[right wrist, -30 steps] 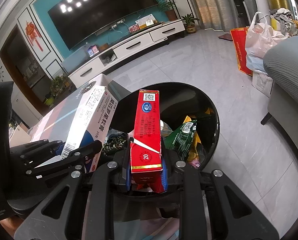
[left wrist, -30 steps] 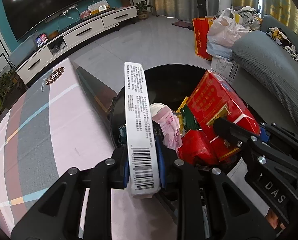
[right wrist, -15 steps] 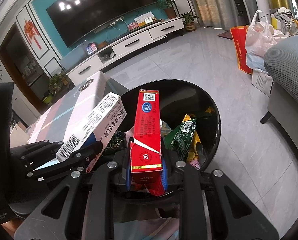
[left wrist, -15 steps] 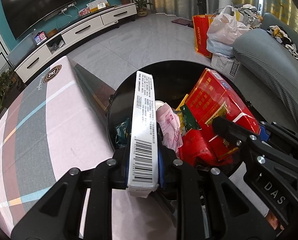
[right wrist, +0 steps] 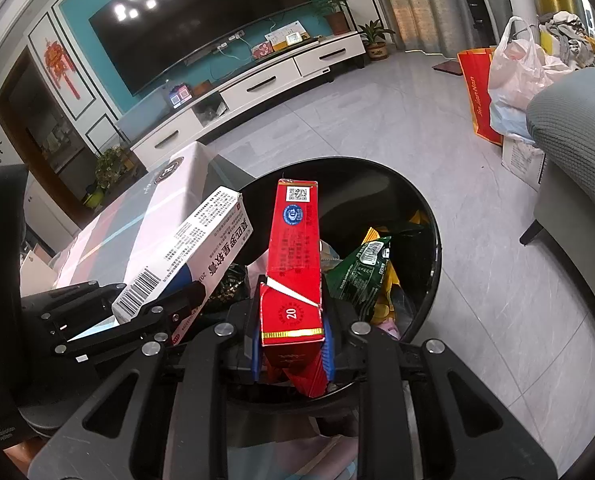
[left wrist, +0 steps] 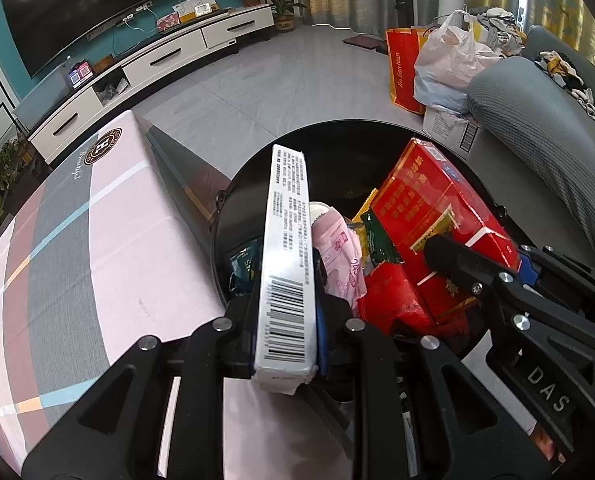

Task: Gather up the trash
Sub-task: 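Carry the white box and red box over the black bin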

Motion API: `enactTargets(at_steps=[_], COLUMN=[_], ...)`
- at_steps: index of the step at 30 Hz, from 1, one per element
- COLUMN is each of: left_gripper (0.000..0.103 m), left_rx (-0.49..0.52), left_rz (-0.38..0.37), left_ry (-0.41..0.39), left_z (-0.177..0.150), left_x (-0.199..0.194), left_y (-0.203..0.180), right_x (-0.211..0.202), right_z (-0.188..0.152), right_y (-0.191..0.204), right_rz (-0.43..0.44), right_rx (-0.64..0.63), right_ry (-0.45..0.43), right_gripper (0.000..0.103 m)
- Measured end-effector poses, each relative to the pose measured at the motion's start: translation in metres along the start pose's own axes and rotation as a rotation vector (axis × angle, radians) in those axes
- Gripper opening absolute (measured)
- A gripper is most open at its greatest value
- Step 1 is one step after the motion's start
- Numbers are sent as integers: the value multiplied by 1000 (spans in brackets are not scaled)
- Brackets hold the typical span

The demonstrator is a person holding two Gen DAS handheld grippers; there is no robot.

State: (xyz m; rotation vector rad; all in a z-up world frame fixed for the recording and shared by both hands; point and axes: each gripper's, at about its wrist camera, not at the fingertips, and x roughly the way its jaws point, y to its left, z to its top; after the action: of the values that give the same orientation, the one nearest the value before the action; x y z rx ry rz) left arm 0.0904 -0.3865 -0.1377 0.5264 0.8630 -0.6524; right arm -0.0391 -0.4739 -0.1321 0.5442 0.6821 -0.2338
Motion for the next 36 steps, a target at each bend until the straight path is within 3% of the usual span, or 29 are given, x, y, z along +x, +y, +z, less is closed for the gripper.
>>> enactTargets(at_steps=[36], left_gripper=[23], left_rx=[-6], left_rz=[6], left_ry=[31], left_z=[0], left_x=[11], left_y=[0], right_x=[8], right_z=[-4], right_y=[-7], right_rz=[-16], right_rx=[12], right_ry=[26], right_gripper=[24])
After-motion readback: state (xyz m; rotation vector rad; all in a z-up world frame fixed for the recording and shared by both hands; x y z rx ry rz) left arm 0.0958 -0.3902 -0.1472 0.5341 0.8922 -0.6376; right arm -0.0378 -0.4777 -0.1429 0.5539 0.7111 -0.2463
